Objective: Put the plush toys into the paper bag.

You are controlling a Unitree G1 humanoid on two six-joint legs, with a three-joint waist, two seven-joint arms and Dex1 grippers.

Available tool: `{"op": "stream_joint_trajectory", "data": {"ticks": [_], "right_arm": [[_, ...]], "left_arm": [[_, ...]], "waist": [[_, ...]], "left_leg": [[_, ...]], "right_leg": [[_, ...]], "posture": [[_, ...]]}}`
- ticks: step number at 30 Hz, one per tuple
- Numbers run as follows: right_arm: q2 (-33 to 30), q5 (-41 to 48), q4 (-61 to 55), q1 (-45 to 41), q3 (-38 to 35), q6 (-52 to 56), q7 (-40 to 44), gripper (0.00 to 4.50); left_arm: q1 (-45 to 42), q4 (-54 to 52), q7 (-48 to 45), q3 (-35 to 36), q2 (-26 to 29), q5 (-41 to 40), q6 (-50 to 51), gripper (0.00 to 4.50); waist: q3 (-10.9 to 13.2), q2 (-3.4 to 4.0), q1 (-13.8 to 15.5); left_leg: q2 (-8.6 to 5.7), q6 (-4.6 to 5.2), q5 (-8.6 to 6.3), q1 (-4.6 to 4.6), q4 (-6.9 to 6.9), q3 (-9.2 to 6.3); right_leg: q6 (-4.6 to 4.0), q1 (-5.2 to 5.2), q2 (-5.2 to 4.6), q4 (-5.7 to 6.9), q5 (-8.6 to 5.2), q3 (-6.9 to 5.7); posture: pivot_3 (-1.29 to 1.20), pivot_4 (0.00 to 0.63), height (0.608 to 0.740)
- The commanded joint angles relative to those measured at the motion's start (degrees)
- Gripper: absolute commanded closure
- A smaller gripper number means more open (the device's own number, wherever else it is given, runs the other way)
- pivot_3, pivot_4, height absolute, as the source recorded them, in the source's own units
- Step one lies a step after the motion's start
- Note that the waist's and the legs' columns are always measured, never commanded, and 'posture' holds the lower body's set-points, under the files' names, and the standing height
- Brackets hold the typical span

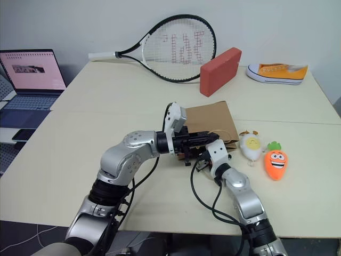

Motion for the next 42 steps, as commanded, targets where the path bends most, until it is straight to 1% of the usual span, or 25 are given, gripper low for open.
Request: {"op": "stream_joint_trajectory", "data": {"ticks": [1,7,11,13,17,21,24,28,32,36,39,42], "right_arm": [[0.52,-0.13,-1.43,1.02,-1.22,2.72,-1.15,4.46],[2.36,0.54,-2.16,2.35,-1.72,6.62,-1.83,4.46],[2.68,0.51,-2.04,2.49,-1.56,7.70,-1.50,4.46],[2.82,0.58,-2.02,2.49,-1.48,8.16,-1.29,4.46],[2.98,0.46,-1.59,2.43,-1.12,8.54,-0.77,4.46],[3.19,0.45,-1.14,2.14,-0.93,8.64,-0.36,4.46],[3.37,0.41,-0.78,1.87,-0.86,8.60,-0.19,4.46],[3.49,0.30,-0.65,1.74,-0.80,8.53,0.05,4.46],[3.09,0.04,-1.43,1.42,-0.42,8.24,0.62,4.46],[1.22,-0.85,-3.17,0.73,0.69,7.11,2.54,4.46],[-0.61,-0.76,-6.63,0.44,1.21,7.30,4.03,4.46],[-2.45,0.19,-10.90,0.73,1.19,8.81,5.55,4.46]], "left_arm": [[-1.68,-1.74,1.24,2.00,-0.08,-1.08,-0.60,4.50],[-7.13,0.44,3.48,5.71,0.58,-1.30,-0.76,4.50],[-11.20,2.34,4.34,7.12,1.52,0.35,-3.05,4.50],[-13.64,3.51,4.79,7.06,2.27,2.30,-6.02,4.50],[-19.19,6.28,5.30,5.92,4.46,8.17,-15.14,4.50],[-22.92,9.19,4.65,4.85,5.85,12.76,-23.20,4.50],[-24.37,11.05,4.28,2.89,6.93,17.28,-29.78,4.50],[-23.94,12.08,4.32,1.21,7.02,20.21,-33.40,4.50],[-21.04,11.52,3.14,0.35,6.30,19.57,-31.60,4.50],[-17.24,8.28,0.42,0.26,5.50,15.52,-25.64,4.50],[-14.27,5.29,-0.66,0.70,5.00,12.22,-21.26,4.50],[-12.82,3.78,-0.79,0.68,5.12,11.10,-18.57,4.50]], "waist": [[-0.01,0.01,0.01],[-0.02,0.02,-0.01],[-0.02,0.02,0.01],[-0.02,0.02,-0.01],[-0.02,0.02,-0.02],[-0.03,0.02,-0.02],[-0.03,0.02,-0.03],[-0.03,0.02,-0.09],[-0.03,0.03,-0.11],[-0.03,0.03,-0.20],[-0.03,0.03,-0.18],[-0.02,0.03,-0.17]], "left_leg": [[0.00,0.00,0.00,0.01,-0.01,-0.01],[0.00,0.00,0.00,0.03,-0.01,-0.02],[0.00,0.00,0.00,0.04,-0.03,-0.03],[0.00,0.00,0.00,0.05,-0.04,-0.04],[0.00,0.00,0.00,0.05,-0.06,-0.03],[0.01,0.00,0.00,0.09,-0.12,-0.01],[0.01,0.00,0.00,0.09,-0.13,-0.01],[0.01,0.00,0.00,0.09,-0.15,-0.01],[0.02,0.00,0.00,0.11,-0.17,-0.01],[0.02,0.00,0.00,0.11,-0.18,-0.01],[0.02,0.00,0.00,0.07,-0.20,-0.03],[0.02,0.00,0.00,0.03,-0.23,-0.03]], "right_leg": [[0.00,0.00,0.00,0.01,0.00,0.00],[-0.02,0.01,0.01,0.00,-0.01,-0.03],[-0.01,0.03,0.01,0.00,-0.01,-0.03],[0.00,0.03,0.01,0.00,-0.01,-0.05],[0.00,0.03,0.01,-0.01,0.00,-0.04],[0.00,0.03,0.02,-0.02,0.00,-0.03],[0.00,0.03,0.02,-0.02,-0.01,-0.03],[0.00,0.02,0.02,-0.02,-0.01,-0.03],[0.00,0.02,0.03,-0.01,-0.01,-0.03],[0.00,0.02,0.03,0.00,-0.01,-0.02],[0.00,-0.01,0.02,-0.01,-0.01,-0.04],[0.00,-0.06,0.02,-0.01,-0.02,-0.04]], "posture": [[0.00,0.150,0.740],[0.00,0.150,0.740],[0.00,0.150,0.740],[0.00,0.150,0.740],[0.00,0.150,0.740],[0.00,0.150,0.740],[0.00,0.150,0.740],[0.00,0.150,0.740],[0.00,0.150,0.740],[0.00,0.150,0.740],[0.00,0.150,0.740],[0.00,0.150,0.740]]}}
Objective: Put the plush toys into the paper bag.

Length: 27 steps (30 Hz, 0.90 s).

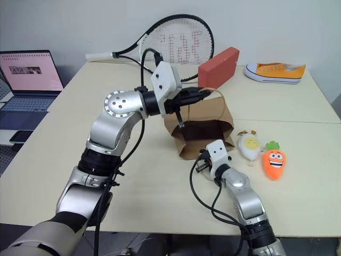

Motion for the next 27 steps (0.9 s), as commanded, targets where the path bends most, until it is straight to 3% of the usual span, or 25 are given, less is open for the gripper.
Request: {"op": "stream_joint_trajectory", "data": {"ticks": [1,4,7,13,18,27], "right_arm": [[-1.83,1.21,-7.12,0.60,0.22,2.14,2.49,4.46],[-4.09,4.00,-14.00,1.34,-1.82,6.31,4.49,4.46],[-7.02,8.77,-22.33,1.25,-5.62,12.71,6.60,3.87],[-19.29,20.12,-33.15,2.84,-17.54,21.94,15.15,1.71],[-28.06,23.36,-32.10,7.12,-26.23,23.51,18.19,0.03],[-32.71,3.56,-17.34,8.98,-14.50,6.36,10.30,0.03]], "left_arm": [[0.50,-3.76,-0.28,0.63,0.14,-1.96,2.89,4.50],[1.32,-4.56,-0.47,-0.08,0.28,-1.92,3.96,4.50],[1.80,-5.24,-0.87,-0.49,-0.07,-2.15,4.48,4.50],[2.47,-5.96,-1.21,-1.08,-0.80,-2.06,5.21,4.50],[3.24,-6.88,-1.20,-1.21,-1.00,-2.77,6.54,4.50],[3.70,-9.37,1.12,0.28,-2.75,-6.23,12.81,4.50]], "waist": [[0.00,0.00,0.03],[0.00,0.00,0.09],[0.00,0.00,0.13],[0.01,-0.01,0.27],[0.01,-0.02,0.34],[0.02,-0.04,0.15]], "left_leg": [[0.00,0.00,0.00,-0.01,0.00,0.00],[0.00,0.00,0.00,-0.03,-0.01,0.00],[0.00,0.00,0.00,-0.03,-0.01,0.00],[-0.01,0.00,0.00,-0.06,-0.01,-0.01],[0.00,0.00,0.00,-0.07,-0.01,0.00],[0.00,0.00,0.00,-0.03,0.00,0.12]], "right_leg": [[0.00,-0.03,0.00,0.01,0.00,0.00],[0.00,-0.05,0.00,0.01,0.00,0.00],[0.00,-0.05,0.00,0.01,0.00,0.00],[0.00,-0.04,-0.01,-0.04,-0.01,-0.01],[0.00,-0.03,-0.01,-0.05,-0.02,-0.02],[0.00,-0.04,-0.01,-0.05,-0.03,0.06]], "posture": [[0.00,0.150,0.740],[0.00,0.150,0.740],[0.00,0.150,0.740],[0.00,0.150,0.740],[0.00,0.150,0.740],[0.00,0.150,0.740]]}}
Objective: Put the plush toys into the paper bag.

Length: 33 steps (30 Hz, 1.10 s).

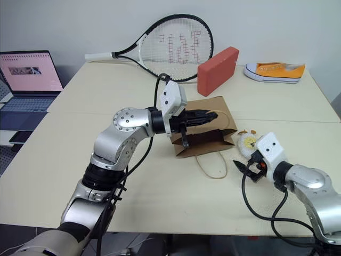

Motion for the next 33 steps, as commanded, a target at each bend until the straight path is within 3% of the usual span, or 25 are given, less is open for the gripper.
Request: {"op": "stream_joint_trajectory", "data": {"ticks": [1,3,6,17,21,28,33], "right_arm": [[0.07,-6.66,4.61,-0.73,3.54,-8.50,-2.35,0.03],[-0.34,-10.11,7.69,-1.53,5.44,-12.23,-3.28,0.03],[0.12,-13.69,11.79,-2.91,6.73,-16.30,-4.93,0.61],[0.84,-14.87,12.05,-2.01,3.16,-22.79,-4.01,4.44],[-1.35,-8.88,4.98,2.29,-4.51,-20.01,1.24,4.48],[-9.90,15.04,-9.65,8.22,-18.78,-4.51,18.95,4.48],[-7.69,21.42,-13.56,1.62,-13.09,2.37,13.45,4.48]], "left_arm": [[-0.44,-3.00,1.03,1.15,-0.35,-1.92,1.69,4.50],[-0.39,-3.21,1.31,0.98,-0.17,-1.83,1.88,4.50],[-0.11,-3.92,1.81,0.83,-0.16,-1.99,2.36,4.50],[0.06,-3.97,3.00,0.95,-0.13,-1.81,2.56,4.50],[-0.46,-3.10,3.89,1.51,-0.49,-1.67,2.09,4.50],[-1.10,-1.15,3.93,1.46,-0.95,-1.32,0.79,4.50],[-1.57,-1.29,3.97,1.47,-1.80,-1.83,0.90,4.50]], "waist": [[0.00,0.00,-0.01],[0.00,0.00,-0.02],[0.00,0.00,-0.02],[0.00,0.00,0.01],[0.00,0.01,0.16],[0.01,0.01,0.10],[0.02,-0.03,-0.05]], "left_leg": [[0.00,0.00,0.00,-0.01,0.00,0.00],[-0.01,0.00,0.00,-0.03,0.00,0.00],[-0.01,0.00,0.00,-0.02,0.00,0.00],[-0.01,-0.01,0.00,0.00,0.00,-0.02],[-0.01,-0.01,0.00,-0.02,-0.01,-0.05],[-0.01,0.00,0.00,0.02,0.03,-0.06],[0.01,0.00,0.00,0.06,0.12,-0.04]], "right_leg": [[0.01,0.00,0.00,0.00,0.00,0.00],[0.01,0.00,0.00,-0.01,0.00,0.00],[0.02,-0.01,0.00,-0.01,0.01,0.01],[0.02,0.00,0.00,0.01,0.01,0.01],[0.02,0.00,0.00,0.01,0.00,-0.01],[0.04,0.09,0.00,0.02,0.01,-0.01],[0.00,0.14,0.01,0.03,-0.02,-0.01]], "posture": [[0.00,0.150,0.740],[0.00,0.150,0.740],[0.00,0.150,0.740],[0.00,0.150,0.740],[0.00,0.150,0.740],[0.00,0.150,0.740],[0.00,0.150,0.740]]}}
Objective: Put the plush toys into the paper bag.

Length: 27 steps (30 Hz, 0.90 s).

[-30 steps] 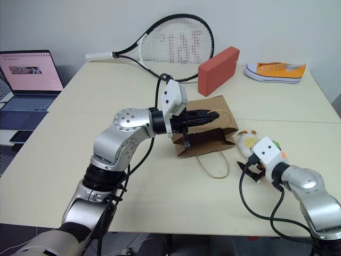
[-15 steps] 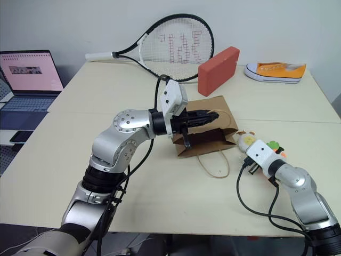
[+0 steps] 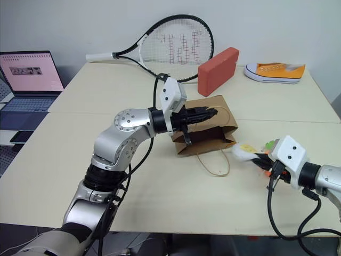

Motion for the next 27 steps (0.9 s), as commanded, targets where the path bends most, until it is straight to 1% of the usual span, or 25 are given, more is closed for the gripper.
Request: {"op": "stream_joint_trajectory", "data": {"ticks": [1,4,8,9,14,20,27], "right_arm": [[2.41,2.48,-2.20,-4.56,4.11,3.15,-4.75,4.48],[6.16,-4.79,1.41,-9.80,13.40,0.47,-10.12,4.48],[10.81,-12.30,7.35,-15.26,20.94,-2.94,-15.43,4.48],[12.36,-13.85,8.86,-16.46,22.55,-3.62,-16.77,4.48],[18.90,-19.48,14.36,-19.22,26.30,-6.15,-22.00,4.48],[25.05,-25.62,21.31,-22.09,29.14,-10.22,-27.09,4.48],[29.28,-31.31,28.44,-24.87,30.28,-16.14,-30.58,4.48]], "left_arm": [[-1.66,-1.89,0.20,0.75,-0.62,-0.93,-0.86,4.50],[-1.63,-3.32,-0.13,1.01,-0.53,-1.77,0.16,4.50],[-1.41,-4.70,-0.52,1.14,0.25,-2.49,1.06,4.50],[-1.26,-5.15,-0.68,1.14,0.49,-2.72,1.33,4.50],[-0.90,-6.18,-0.77,1.00,0.87,-3.46,1.92,4.50],[-0.42,-7.01,-1.17,0.19,1.11,-3.95,2.29,4.50],[0.30,-7.75,-1.34,-0.92,1.40,-3.31,2.26,4.50]], "waist": [[0.00,0.00,0.06],[0.00,-0.04,0.18],[0.01,-0.04,0.19],[0.00,-0.04,0.18],[0.00,-0.03,0.16],[0.00,-0.02,0.11],[0.00,-0.02,0.03]], "left_leg": [[0.01,0.00,0.00,0.00,0.03,0.01],[-0.02,-0.01,0.00,-0.06,0.11,0.00],[-0.06,-0.01,-0.01,-0.11,0.11,-0.01],[-0.06,-0.01,-0.01,-0.11,0.10,-0.02],[-0.04,-0.01,0.00,-0.10,-0.01,-0.08],[-0.05,-0.01,0.00,-0.09,-0.02,-0.06],[-0.04,-0.01,0.00,-0.08,-0.02,-0.07]], "right_leg": [[-0.19,0.00,0.00,0.00,-0.11,0.00],[-0.21,0.00,-0.01,-0.04,-0.12,0.01],[-0.12,-0.02,-0.04,-0.06,-0.07,0.03],[0.05,-0.03,-0.03,-0.05,0.03,0.02],[0.06,-0.09,-0.02,-0.01,0.04,-0.02],[0.06,-0.09,-0.01,0.01,0.04,-0.01],[0.05,-0.10,0.00,0.02,0.04,-0.01]], "posture": [[0.00,0.150,0.740],[0.00,0.150,0.740],[0.00,0.150,0.740],[0.00,0.150,0.740],[0.00,0.150,0.740],[0.00,0.150,0.740],[0.00,0.150,0.740]]}}
